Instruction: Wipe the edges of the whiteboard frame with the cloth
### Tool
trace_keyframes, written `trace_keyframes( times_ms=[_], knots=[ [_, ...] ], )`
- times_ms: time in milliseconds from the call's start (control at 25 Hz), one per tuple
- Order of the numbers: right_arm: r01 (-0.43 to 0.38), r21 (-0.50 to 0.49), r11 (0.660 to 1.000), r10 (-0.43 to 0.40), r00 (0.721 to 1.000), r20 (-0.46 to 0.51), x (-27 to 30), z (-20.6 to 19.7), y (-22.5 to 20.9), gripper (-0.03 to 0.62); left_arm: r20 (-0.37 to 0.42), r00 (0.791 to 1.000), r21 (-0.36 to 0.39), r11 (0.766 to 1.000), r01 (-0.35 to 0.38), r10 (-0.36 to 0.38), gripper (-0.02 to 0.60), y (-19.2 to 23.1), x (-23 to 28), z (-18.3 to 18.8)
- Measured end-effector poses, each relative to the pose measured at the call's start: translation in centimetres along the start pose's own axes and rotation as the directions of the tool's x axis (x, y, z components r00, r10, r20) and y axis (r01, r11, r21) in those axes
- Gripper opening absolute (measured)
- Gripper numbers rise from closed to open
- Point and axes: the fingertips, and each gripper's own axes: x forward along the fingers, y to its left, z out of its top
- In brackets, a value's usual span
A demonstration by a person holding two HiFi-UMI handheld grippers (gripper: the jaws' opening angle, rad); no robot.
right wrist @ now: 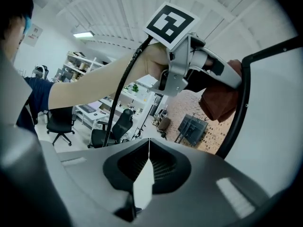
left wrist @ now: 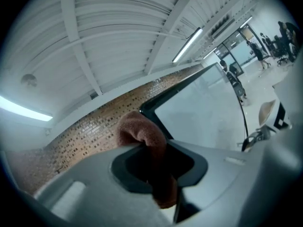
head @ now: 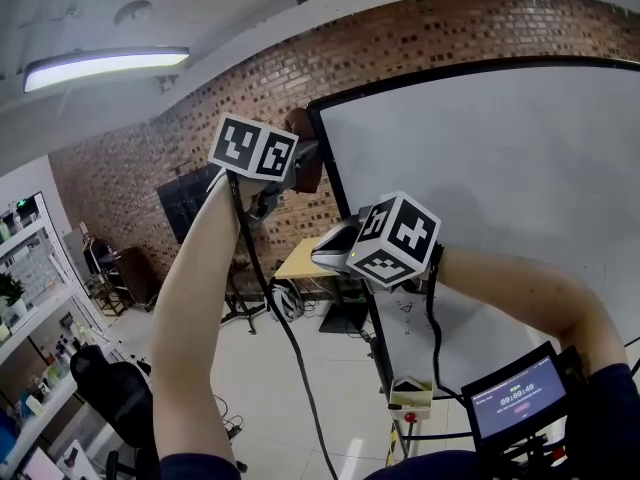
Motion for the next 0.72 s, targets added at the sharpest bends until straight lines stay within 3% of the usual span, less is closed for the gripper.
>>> trace_keyframes(
  times_ms=[240,360,440,560,640,720],
  knots=[
    [0.025,-0.017,1.0,-0.025,1.0,0.01,0.2,0.7,-0.2,0.012,0.004,0.997,0.047,0.996,-0.073,0.073,0.074,2.0,-0.6,2.1],
    [0.026,-0.038,0.999,-0.025,0.999,0.021,0.0,0.8,-0.2,0.012,0.023,0.992,0.197,0.972,-0.13,0.128,0.074,2.6,-1.1,3.8],
    [0.031,-0.056,0.998,-0.03,0.999,0.022,0.0,0.6,-0.1,0.012,0.033,0.984,0.384,0.907,-0.173,0.174,0.074,2.8,-1.5,4.8],
    [0.054,-0.082,0.995,-0.053,0.999,0.014,0.2,0.3,-0.3,0.012,-0.006,0.977,0.621,0.767,-0.163,0.212,0.074,2.9,-1.3,5.2],
    [0.067,-0.081,0.994,-0.066,0.998,0.013,0.1,0.1,-0.5,0.011,-0.036,0.974,0.72,0.682,-0.129,0.222,0.074,3.1,-1.2,5.6],
    [0.076,-0.079,0.994,-0.075,0.997,0.013,-0.1,-0.1,-0.8,0.011,-0.069,0.974,0.784,0.616,-0.08,0.215,0.074,3.0,-1.2,6.0]
  ],
)
